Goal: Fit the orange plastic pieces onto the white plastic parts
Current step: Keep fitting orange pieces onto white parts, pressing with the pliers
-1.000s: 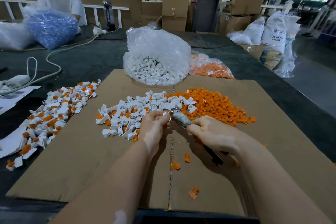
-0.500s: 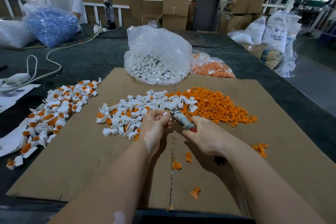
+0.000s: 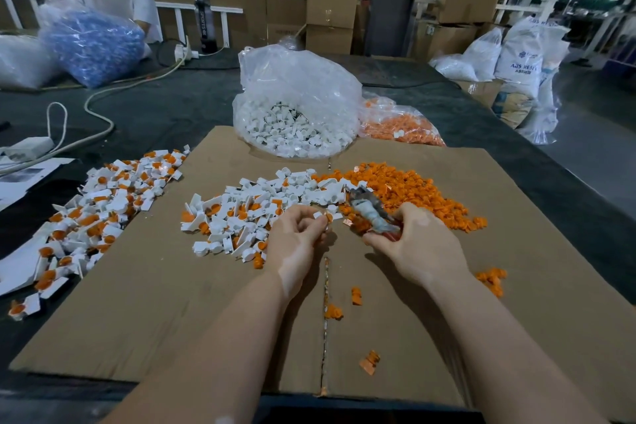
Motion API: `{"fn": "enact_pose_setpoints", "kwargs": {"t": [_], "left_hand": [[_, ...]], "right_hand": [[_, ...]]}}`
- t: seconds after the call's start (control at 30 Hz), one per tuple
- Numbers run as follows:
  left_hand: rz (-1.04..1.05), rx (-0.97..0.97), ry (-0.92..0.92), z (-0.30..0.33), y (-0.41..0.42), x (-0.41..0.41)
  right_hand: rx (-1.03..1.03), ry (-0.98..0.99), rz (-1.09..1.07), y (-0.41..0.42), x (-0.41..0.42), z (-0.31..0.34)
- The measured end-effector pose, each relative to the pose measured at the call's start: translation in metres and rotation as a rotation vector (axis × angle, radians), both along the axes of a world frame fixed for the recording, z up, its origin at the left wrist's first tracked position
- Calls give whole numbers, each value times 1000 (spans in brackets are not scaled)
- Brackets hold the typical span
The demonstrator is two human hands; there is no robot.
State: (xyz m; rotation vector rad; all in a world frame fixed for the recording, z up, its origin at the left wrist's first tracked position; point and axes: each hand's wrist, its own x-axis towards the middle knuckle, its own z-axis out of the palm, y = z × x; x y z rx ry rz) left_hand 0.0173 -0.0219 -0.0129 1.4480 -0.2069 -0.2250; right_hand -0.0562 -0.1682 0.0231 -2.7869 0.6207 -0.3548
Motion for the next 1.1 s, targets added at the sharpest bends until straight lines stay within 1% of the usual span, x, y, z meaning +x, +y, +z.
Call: {"fn": "enact_pose_setpoints", "kwargs": {"t": [0.07, 0.17, 0.3, 0.37, 0.43, 0.53, 0.6, 0.8, 1.0, 1.1], "left_hand": [[-11, 99, -98, -2, 1, 0], [-6, 202, -179, -5, 2, 1], [-16, 270, -216, -8, 2, 2], [-10, 290, -216, -8, 1, 2], [-3, 280, -206, -9, 0, 3], [5, 253, -197, -8, 0, 2], [6, 265, -210, -8, 0, 2], [24, 320, -211, -8, 1, 2], [-17, 355, -242, -6, 2, 0], [-52, 328, -209, -6, 3, -1]], "right_hand": [[-131, -3, -47, -8, 0, -7], [-279, 34, -88, -17, 0, -19], [-394, 96, -124, -19, -1, -27], [-424, 62, -119, -14, 1, -26], [-345, -59, -33, -4, 5, -24], [-63, -326, 172, 22, 10, -24], [54, -415, 233, 35, 13, -26], [220, -484, 204, 39, 13, -35], [282, -492, 275, 40, 11, -39], [311, -474, 266, 38, 11, -38]]}}
